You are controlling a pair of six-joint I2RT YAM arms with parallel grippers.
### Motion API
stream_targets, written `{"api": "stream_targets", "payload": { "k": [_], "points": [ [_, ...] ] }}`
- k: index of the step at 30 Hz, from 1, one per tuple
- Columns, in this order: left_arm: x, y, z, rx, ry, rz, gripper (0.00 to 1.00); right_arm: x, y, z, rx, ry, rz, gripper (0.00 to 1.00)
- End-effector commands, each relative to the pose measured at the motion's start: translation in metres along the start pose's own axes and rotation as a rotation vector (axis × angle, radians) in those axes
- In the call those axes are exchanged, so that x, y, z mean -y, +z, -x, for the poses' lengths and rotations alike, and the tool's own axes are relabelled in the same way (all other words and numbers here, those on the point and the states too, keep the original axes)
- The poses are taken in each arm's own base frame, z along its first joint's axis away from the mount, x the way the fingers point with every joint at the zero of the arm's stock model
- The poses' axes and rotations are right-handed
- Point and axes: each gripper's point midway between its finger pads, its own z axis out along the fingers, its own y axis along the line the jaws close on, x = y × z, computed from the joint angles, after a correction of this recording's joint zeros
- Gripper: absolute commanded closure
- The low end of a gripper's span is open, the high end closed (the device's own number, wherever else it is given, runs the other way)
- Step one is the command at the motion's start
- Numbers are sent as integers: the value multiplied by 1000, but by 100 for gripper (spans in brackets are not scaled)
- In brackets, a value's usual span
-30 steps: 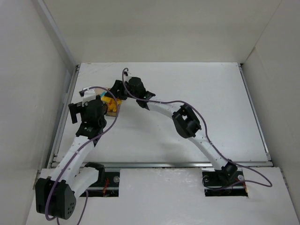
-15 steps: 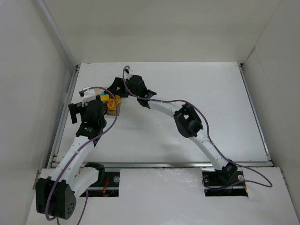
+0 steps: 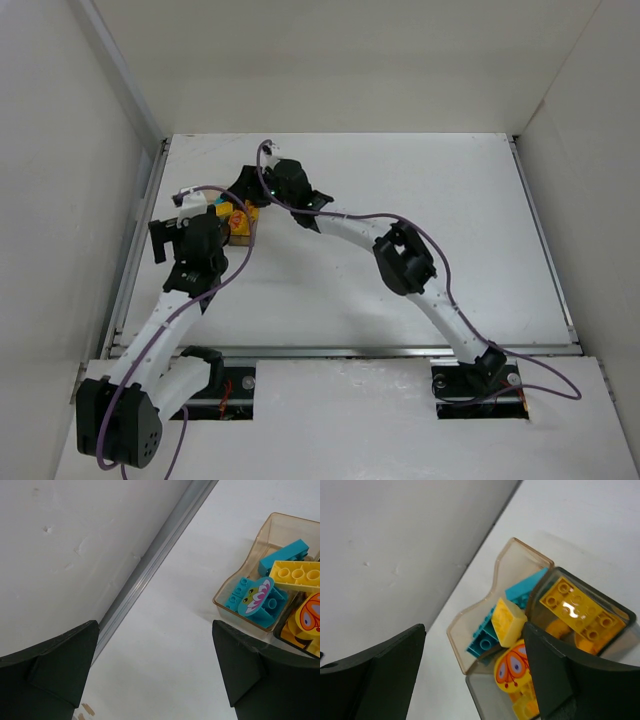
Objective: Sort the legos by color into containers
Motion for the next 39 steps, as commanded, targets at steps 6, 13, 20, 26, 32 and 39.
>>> {"api": "stream_targets", "payload": {
  "k": [6, 13, 20, 26, 32, 39],
  "points": [
    [46, -6, 43, 167, 267, -253, 12, -59, -72, 120, 137, -175, 81, 12],
    [129, -55, 76, 270, 486, -846, 14, -4, -189, 163, 48, -326, -103, 2],
    [167, -39, 74, 188, 642, -1128, 19, 35, -255, 136, -117, -449, -217, 0],
    [174, 7, 74, 173, 864, -1249, 26, 43, -260, 117, -219, -486, -175, 0],
    [168, 42, 49, 164, 1037, -1239, 26, 64, -262, 118, -257, -458, -167, 0],
    [177, 56, 29, 126, 1092, -1294, 26, 73, -267, 118, -269, -439, -138, 0]
  ]
}}
